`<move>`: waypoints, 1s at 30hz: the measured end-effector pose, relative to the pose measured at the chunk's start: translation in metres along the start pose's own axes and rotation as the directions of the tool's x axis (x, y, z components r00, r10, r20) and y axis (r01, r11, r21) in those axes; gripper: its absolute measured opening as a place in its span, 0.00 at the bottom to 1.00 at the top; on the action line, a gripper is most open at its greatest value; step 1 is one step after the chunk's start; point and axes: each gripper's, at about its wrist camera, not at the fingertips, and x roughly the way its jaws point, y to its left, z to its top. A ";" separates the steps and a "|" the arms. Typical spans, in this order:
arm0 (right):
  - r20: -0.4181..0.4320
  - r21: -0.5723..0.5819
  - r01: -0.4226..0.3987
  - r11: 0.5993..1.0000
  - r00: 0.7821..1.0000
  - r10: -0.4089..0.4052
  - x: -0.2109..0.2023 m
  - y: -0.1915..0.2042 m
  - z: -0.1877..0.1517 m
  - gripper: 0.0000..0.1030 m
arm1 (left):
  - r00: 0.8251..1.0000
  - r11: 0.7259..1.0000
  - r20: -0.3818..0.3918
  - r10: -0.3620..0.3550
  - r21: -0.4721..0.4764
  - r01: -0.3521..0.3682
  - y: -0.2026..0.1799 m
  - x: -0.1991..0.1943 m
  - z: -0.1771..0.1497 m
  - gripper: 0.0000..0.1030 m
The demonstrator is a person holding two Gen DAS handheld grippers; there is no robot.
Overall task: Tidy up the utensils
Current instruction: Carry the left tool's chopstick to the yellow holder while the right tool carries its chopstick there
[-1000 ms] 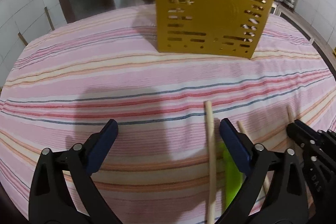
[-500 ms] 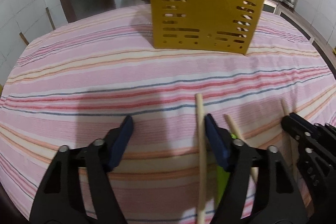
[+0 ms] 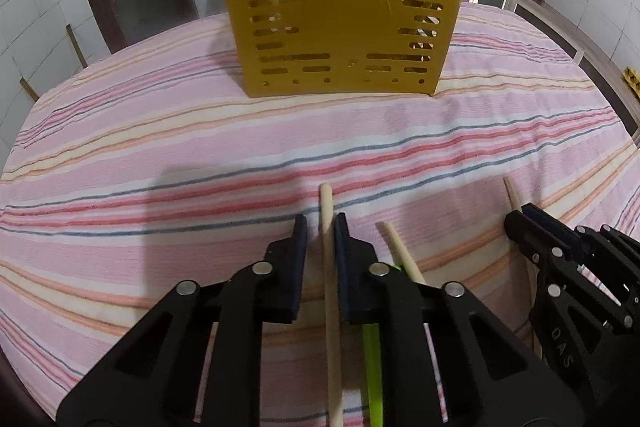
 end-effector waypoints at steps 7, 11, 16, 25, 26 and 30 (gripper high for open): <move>0.015 0.021 -0.010 1.000 1.000 0.009 -0.003 -0.002 0.000 0.08 | 1.000 1.000 0.010 -0.011 -0.016 0.011 0.005 -0.003 -0.001 0.04; 0.039 0.022 -0.009 1.000 0.999 0.008 -0.008 0.000 0.001 0.07 | 0.999 1.000 0.030 -0.014 -0.020 0.014 0.008 -0.010 -0.003 0.04; 0.078 0.027 -0.023 0.999 0.997 0.021 -0.018 0.000 0.003 0.06 | 0.995 0.999 0.099 -0.004 -0.037 0.008 0.014 -0.032 -0.004 0.04; 0.236 0.045 -0.072 0.996 0.970 0.059 -0.064 -0.005 0.016 0.06 | 0.952 0.996 0.304 0.040 -0.083 -0.015 0.036 -0.098 -0.007 0.04; 0.257 0.045 -0.077 0.996 0.964 0.063 -0.069 -0.005 0.017 0.06 | 0.946 0.996 0.320 0.046 -0.086 -0.020 0.037 -0.104 -0.007 0.04; 0.343 0.045 -0.096 0.994 0.936 0.075 -0.089 -0.005 0.022 0.06 | 0.923 0.995 0.379 0.061 -0.094 -0.027 0.046 -0.124 -0.010 0.04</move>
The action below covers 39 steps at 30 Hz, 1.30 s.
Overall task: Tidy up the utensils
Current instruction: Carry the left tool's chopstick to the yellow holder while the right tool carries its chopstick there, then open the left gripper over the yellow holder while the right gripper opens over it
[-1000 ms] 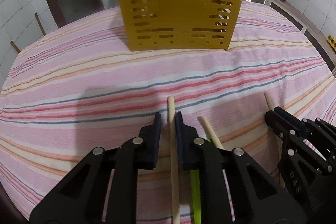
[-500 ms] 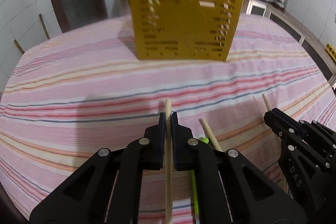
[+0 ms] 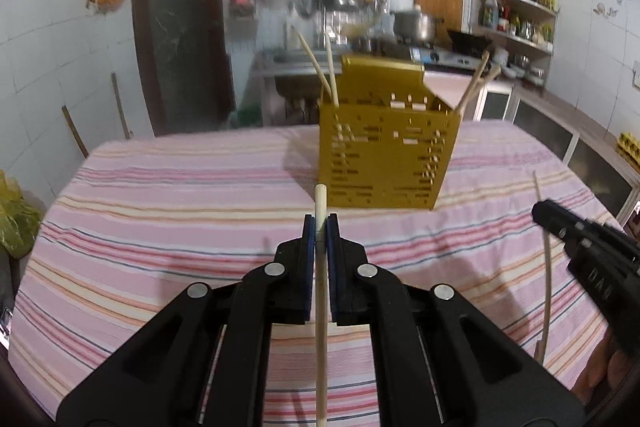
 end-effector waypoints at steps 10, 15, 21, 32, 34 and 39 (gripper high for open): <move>0.151 -0.011 -0.055 0.998 0.987 0.056 -0.031 0.001 0.016 0.06 | 0.996 0.999 0.090 -0.030 -0.031 0.033 0.019 -0.029 0.007 0.04; 0.191 -0.012 -0.061 0.998 0.980 0.062 -0.042 0.002 0.015 0.06 | 0.993 0.998 0.111 -0.045 -0.037 0.049 0.025 -0.036 0.003 0.04; 0.232 -0.015 -0.066 0.998 0.970 0.068 -0.053 0.005 0.006 0.06 | 0.988 0.998 0.149 -0.041 -0.046 0.048 0.030 -0.044 -0.002 0.04; 0.258 -0.028 -0.052 0.998 0.965 0.057 -0.060 0.011 -0.003 0.06 | 0.975 0.998 0.216 -0.047 -0.035 0.055 0.033 -0.059 0.000 0.04; 0.285 -0.034 -0.054 0.998 0.957 0.061 -0.066 0.013 0.003 0.06 | 0.971 0.998 0.233 -0.051 -0.034 0.061 0.034 -0.062 0.006 0.04; 0.370 -0.055 -0.069 0.996 0.925 0.084 -0.084 0.023 0.034 0.06 | 0.947 0.996 0.312 -0.075 -0.026 0.087 0.031 -0.077 0.039 0.04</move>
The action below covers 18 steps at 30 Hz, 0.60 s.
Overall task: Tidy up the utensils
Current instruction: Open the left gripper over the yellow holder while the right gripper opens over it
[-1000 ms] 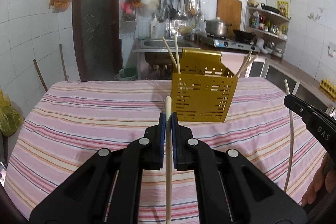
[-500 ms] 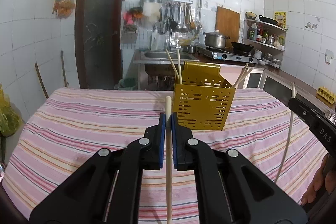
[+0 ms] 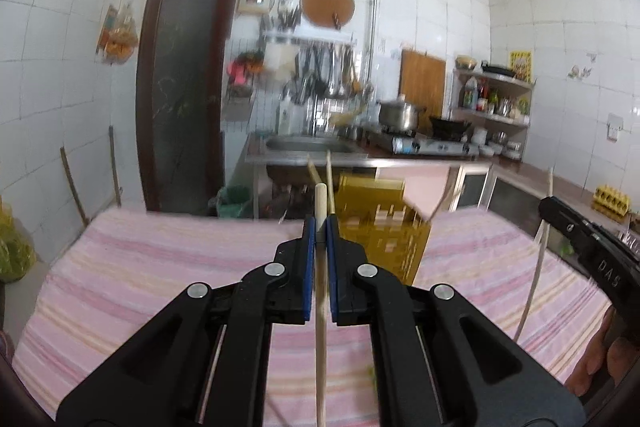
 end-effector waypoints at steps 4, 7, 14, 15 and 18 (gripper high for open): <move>0.074 -0.030 -0.009 1.000 0.997 0.011 0.012 0.015 0.034 0.06 | 0.995 1.000 0.096 -0.030 0.002 0.030 -0.007 0.006 0.046 0.04; 0.137 -0.052 -0.003 0.999 0.991 0.010 0.031 0.025 0.060 0.06 | 0.986 0.999 0.160 -0.043 0.009 0.042 -0.013 0.022 0.079 0.04; 0.242 -0.033 0.026 0.999 0.970 -0.018 0.080 0.029 0.098 0.06 | 0.962 0.997 0.263 -0.068 -0.004 0.072 -0.021 0.077 0.120 0.04; 0.247 -0.035 0.033 0.999 0.969 -0.023 0.086 0.029 0.100 0.06 | 0.959 0.998 0.277 -0.065 -0.003 0.068 -0.022 0.085 0.122 0.04; 0.271 -0.035 0.063 0.997 0.961 -0.051 0.119 0.027 0.102 0.06 | 0.953 0.997 0.296 -0.067 -0.010 0.073 -0.024 0.117 0.128 0.04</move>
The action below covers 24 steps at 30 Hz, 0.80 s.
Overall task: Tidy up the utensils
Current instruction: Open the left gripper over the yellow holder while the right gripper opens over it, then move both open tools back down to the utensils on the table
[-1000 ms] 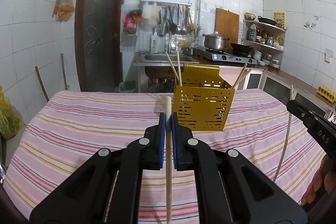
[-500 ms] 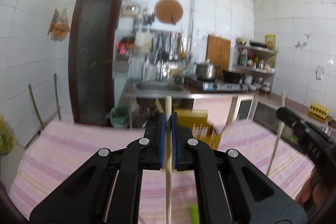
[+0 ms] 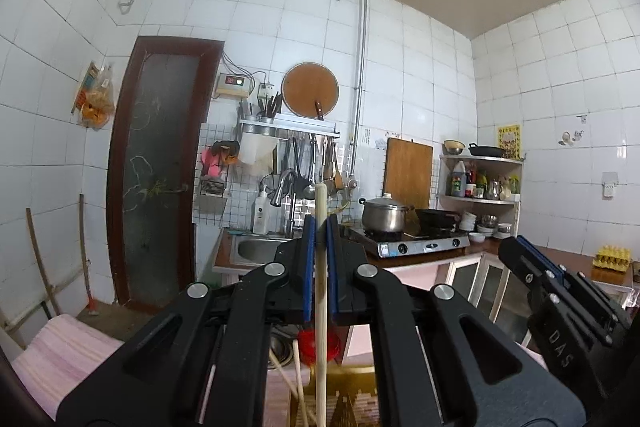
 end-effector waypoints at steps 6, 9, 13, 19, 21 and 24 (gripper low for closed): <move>0.007 -0.011 0.032 0.999 0.999 -0.031 0.039 -0.003 -0.024 0.06 | 1.000 1.000 0.002 0.017 0.007 -0.017 0.008 0.051 -0.032 0.04; -0.020 -0.022 0.045 0.999 0.999 -0.045 0.053 -0.004 -0.042 0.06 | 0.999 1.000 -0.035 0.023 -0.001 -0.023 0.013 0.070 -0.058 0.04; -0.069 -0.053 0.051 0.997 0.996 -0.055 0.064 -0.005 -0.063 0.06 | 0.994 0.999 -0.101 0.033 -0.016 -0.035 0.021 0.085 -0.089 0.04; -0.158 -0.073 0.070 0.995 0.984 -0.081 0.067 -0.015 -0.058 0.08 | 0.987 0.999 -0.152 0.041 -0.005 -0.043 0.028 0.068 -0.071 0.30; -0.208 -0.094 0.088 0.992 0.972 -0.106 0.064 -0.021 -0.047 0.46 | 0.984 0.997 -0.157 0.080 0.003 -0.081 0.029 0.053 -0.057 0.73; -0.271 -0.108 0.109 0.988 0.953 -0.134 0.053 -0.031 -0.034 0.61 | 0.978 0.994 -0.175 0.110 0.039 -0.105 0.030 0.028 -0.038 0.86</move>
